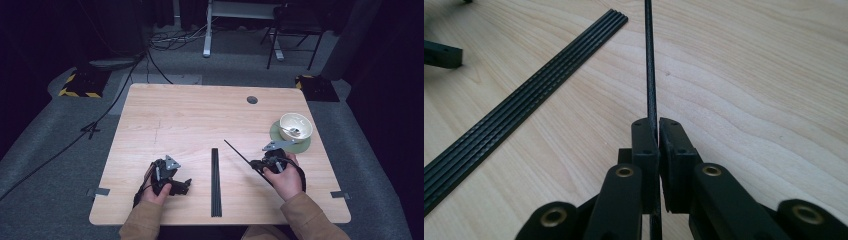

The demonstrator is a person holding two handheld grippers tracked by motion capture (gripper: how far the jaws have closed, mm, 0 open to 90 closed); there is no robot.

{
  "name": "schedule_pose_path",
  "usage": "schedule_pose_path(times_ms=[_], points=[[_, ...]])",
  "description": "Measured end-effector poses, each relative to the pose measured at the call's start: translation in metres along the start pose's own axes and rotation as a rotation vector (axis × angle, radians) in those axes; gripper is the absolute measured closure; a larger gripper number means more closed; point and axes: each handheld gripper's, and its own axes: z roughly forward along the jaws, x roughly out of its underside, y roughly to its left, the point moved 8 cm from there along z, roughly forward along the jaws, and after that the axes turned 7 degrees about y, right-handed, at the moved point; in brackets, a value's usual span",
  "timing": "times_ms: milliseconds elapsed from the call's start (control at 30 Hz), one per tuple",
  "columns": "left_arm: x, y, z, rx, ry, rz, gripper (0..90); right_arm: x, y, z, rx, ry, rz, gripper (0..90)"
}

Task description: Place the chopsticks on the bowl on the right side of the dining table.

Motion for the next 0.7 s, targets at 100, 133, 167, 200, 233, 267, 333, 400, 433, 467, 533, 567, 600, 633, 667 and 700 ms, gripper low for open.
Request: schedule_pose_path(times_ms=[100,133,167,200,233,267,333,400,433,467,533,567,600,633,667,700], points=[[-0.001,0.000,0.001,0.000,-0.001,-0.005,0.0,-0.002,0.000,-0.011,-0.002,-0.013,-0.002,86.6],[-0.001,0.001,0.001,-0.001,0.000,-0.004,0.0,-0.002,-0.001,-0.014,0.002,-0.017,-0.014,86.6],[-0.001,0.001,0.001,-0.001,0.001,-0.001,0.0,-0.003,-0.001,-0.017,0.002,-0.019,-0.011,86.6],[-0.001,0.001,0.001,-0.001,0.001,-0.001,0.0,-0.004,-0.001,-0.020,0.002,-0.022,-0.009,86.6],[-0.001,0.001,0.001,-0.002,0.000,0.000,0.0,-0.005,-0.001,-0.023,0.002,-0.024,-0.016,86.6],[-0.001,0.001,0.001,-0.002,0.000,-0.001,0.0,-0.006,0.000,-0.026,0.001,-0.032,-0.015,86.6],[-0.001,0.001,0.001,-0.001,0.001,-0.001,0.0,-0.008,0.001,-0.033,0.004,-0.041,-0.025,86.6],[-0.001,0.001,0.001,-0.002,0.000,-0.002,0.0,-0.011,0.002,-0.039,0.003,-0.053,-0.037,86.5],[0.000,0.001,0.000,0.002,0.001,-0.001,0.2,-0.012,0.003,-0.042,0.005,-0.057,-0.036,86.5],[0.000,0.001,0.000,0.005,0.000,-0.005,0.3,-0.014,0.004,-0.044,0.002,-0.063,-0.036,86.5],[0.000,0.001,0.000,0.000,0.002,0.000,0.2,-0.016,0.004,-0.049,0.002,-0.069,-0.044,86.6],[0.000,0.001,0.000,0.000,0.002,-0.001,0.2,-0.017,0.004,-0.052,0.002,-0.071,-0.047,86.6],[0.000,0.001,0.000,0.002,0.002,-0.005,0.2,-0.018,0.004,-0.053,0.002,-0.072,-0.043,86.6],[0.000,0.001,0.000,0.002,0.001,-0.005,0.2,-0.018,0.002,-0.056,0.004,-0.073,-0.051,86.6],[0.000,0.001,0.001,0.006,0.000,-0.009,0.2,-0.019,0.001,-0.058,0.004,-0.077,-0.047,86.6],[0.000,0.001,0.001,0.002,0.000,-0.009,0.2,-0.020,-0.001,-0.061,0.007,-0.079,-0.046,86.6]])
